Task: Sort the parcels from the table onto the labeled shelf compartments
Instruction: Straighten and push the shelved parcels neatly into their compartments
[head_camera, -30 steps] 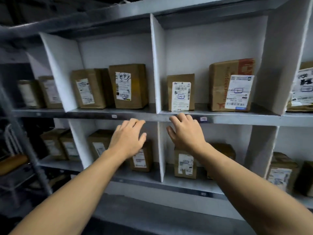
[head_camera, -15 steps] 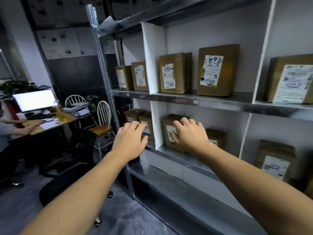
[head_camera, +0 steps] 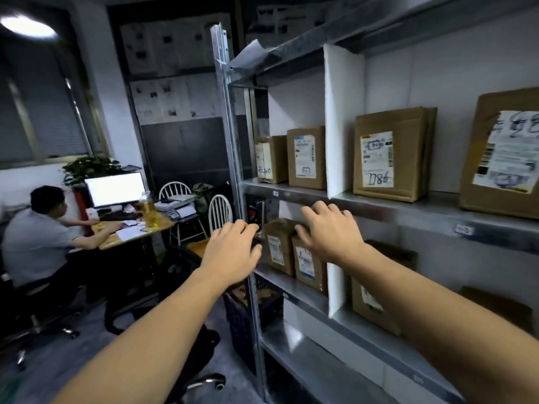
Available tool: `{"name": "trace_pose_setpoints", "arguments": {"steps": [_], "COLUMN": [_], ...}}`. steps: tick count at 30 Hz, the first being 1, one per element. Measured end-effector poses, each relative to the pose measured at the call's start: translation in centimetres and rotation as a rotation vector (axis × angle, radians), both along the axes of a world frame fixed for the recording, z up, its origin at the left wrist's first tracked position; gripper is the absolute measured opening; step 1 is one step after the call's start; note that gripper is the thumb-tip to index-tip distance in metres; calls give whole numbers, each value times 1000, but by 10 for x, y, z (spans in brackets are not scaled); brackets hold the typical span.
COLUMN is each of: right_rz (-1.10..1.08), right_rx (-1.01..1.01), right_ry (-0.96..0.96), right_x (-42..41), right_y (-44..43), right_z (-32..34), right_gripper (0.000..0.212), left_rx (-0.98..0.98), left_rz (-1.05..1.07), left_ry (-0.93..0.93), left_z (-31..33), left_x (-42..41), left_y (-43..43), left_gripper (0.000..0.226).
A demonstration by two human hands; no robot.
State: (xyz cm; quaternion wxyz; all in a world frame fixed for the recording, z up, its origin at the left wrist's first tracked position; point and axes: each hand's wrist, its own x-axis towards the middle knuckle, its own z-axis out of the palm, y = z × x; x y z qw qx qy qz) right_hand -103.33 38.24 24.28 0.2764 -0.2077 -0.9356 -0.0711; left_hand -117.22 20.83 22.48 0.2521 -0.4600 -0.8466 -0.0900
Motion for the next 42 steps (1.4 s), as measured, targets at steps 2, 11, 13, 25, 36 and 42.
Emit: {"name": "trace_pose_setpoints", "arguments": {"steps": [2, 11, 13, 25, 36, 42], "right_rz": [13, 47, 27, -270, -701, -737], "right_rx": [10, -5, 0, 284, 219, 230], "right_ry": [39, 141, 178, 474, 357, 331], "right_x": [-34, -147, -166, -261, -272, -278], "right_y": [15, 62, 74, 137, 163, 164], "right_z": [18, 48, 53, 117, 118, 112], "right_gripper": [43, 43, 43, 48, 57, 73], "left_rx": [43, 163, 201, 379, 477, 650], "left_rz": [-2, -47, -80, -451, -590, -584], "left_ry": [22, 16, 25, 129, 102, 75], "left_z": [12, 27, 31, 104, 121, 108], "left_x": [-32, -155, -180, -333, -340, -346], "left_y": [14, 74, 93, 235, 324, 333], "left_gripper": [48, 51, 51, 55, 73, 71]}}
